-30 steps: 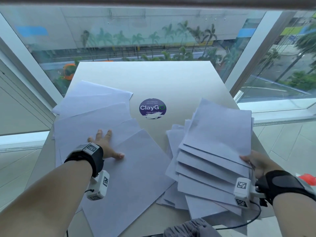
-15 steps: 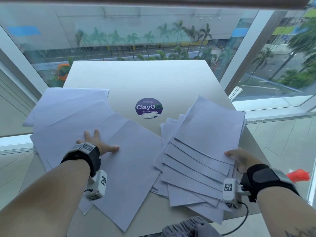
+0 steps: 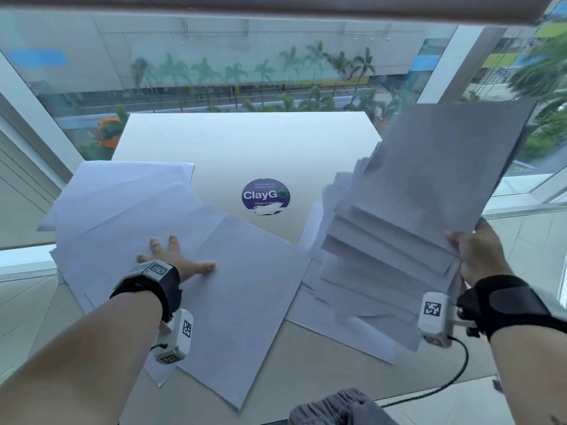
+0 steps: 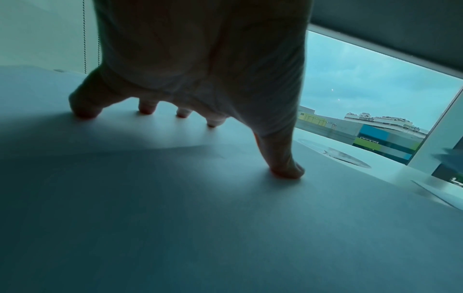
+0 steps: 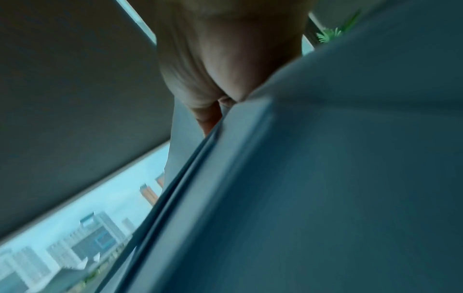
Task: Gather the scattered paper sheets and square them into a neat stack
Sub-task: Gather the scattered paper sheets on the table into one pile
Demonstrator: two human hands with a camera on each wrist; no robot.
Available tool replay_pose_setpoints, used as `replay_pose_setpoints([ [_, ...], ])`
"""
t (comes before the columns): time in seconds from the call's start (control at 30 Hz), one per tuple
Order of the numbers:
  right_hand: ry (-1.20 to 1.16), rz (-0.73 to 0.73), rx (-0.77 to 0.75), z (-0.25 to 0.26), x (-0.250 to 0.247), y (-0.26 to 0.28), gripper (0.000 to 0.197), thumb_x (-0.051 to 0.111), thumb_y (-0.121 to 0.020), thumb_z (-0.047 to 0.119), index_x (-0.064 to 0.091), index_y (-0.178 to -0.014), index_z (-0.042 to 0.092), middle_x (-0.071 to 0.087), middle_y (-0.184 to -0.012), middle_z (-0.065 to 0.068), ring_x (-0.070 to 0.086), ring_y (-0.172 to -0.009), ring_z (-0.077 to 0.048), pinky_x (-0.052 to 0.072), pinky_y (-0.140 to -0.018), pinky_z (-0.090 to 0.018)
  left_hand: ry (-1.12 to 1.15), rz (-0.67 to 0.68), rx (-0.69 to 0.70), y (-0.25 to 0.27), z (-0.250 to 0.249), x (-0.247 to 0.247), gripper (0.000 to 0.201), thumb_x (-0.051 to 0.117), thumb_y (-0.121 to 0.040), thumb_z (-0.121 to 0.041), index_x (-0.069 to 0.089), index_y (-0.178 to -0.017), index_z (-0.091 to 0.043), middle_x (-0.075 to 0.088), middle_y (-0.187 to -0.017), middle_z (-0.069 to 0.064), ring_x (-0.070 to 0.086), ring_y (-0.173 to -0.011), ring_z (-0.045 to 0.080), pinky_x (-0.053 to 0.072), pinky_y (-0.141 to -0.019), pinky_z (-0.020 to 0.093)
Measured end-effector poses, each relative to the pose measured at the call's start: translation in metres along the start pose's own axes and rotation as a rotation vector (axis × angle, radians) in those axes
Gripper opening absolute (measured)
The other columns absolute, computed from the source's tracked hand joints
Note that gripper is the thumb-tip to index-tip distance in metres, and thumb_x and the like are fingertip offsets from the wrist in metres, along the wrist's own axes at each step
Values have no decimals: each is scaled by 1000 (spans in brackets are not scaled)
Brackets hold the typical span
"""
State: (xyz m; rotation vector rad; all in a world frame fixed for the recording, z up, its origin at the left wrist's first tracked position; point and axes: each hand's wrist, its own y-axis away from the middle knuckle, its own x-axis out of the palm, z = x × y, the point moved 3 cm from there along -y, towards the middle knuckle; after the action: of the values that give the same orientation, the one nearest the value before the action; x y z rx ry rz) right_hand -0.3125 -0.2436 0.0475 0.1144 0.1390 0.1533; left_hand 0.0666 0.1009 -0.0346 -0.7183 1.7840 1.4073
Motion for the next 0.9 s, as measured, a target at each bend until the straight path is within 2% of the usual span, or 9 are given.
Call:
replay_pose_setpoints([
  [0.1,-135,33,-29,26,-2,-7,38,46,-77,-13,58,-85,22,66,-79,7,63,-65,-4,55,-66,-19,17,-8,-14,2,-6,4,121,62,-60,-75,-5,-150,-30,-13,-158,6,1,-142,46,13,-114,54],
  [0.17,-221,73,-42,40,2,-8,39,45,-78,-12,59,-88,23,71,-75,10,65,-67,-5,55,-70,-20,21,-10,-21,4,-11,5,121,61,-59,-76,-5,-149,-30,-13,-158,7,2,-141,47,14,-114,55],
  [0.37,-339,315,-77,69,42,15,44,37,-82,-17,57,-96,19,75,-74,10,68,-68,-4,56,-66,-18,16,-2,-29,13,-20,10,121,57,-60,-80,-7,-149,-29,-13,-158,8,2,-142,46,14,-114,56],
  [0.53,-381,442,-95,81,74,36,46,34,-82,-19,56,-102,17,75,-79,9,69,-71,-7,56,-67,-19,3,23,-10,31,-36,21,114,49,-66,-80,-7,-149,-27,-12,-158,10,5,-141,45,14,-114,52],
  [0.73,-492,439,-61,97,86,43,43,36,-86,-13,57,-106,19,74,-81,8,68,-72,-7,57,-72,-21,-50,71,46,45,-52,23,96,47,-76,-68,1,-150,-28,6,-153,9,10,-137,43,22,-111,45],
  [0.8,-507,406,-23,90,86,42,42,37,-85,-12,59,-103,19,74,-81,7,68,-72,-8,57,-74,-23,-67,82,65,49,-53,24,89,45,-79,-64,3,-149,-29,7,-152,9,12,-136,42,22,-111,45],
  [0.9,-427,319,50,62,82,39,39,37,-85,-14,59,-95,17,74,-76,5,69,-68,-9,57,-69,-21,-68,109,89,54,-54,25,72,39,-86,-51,8,-148,-30,9,-151,9,15,-133,41,22,-110,47],
])
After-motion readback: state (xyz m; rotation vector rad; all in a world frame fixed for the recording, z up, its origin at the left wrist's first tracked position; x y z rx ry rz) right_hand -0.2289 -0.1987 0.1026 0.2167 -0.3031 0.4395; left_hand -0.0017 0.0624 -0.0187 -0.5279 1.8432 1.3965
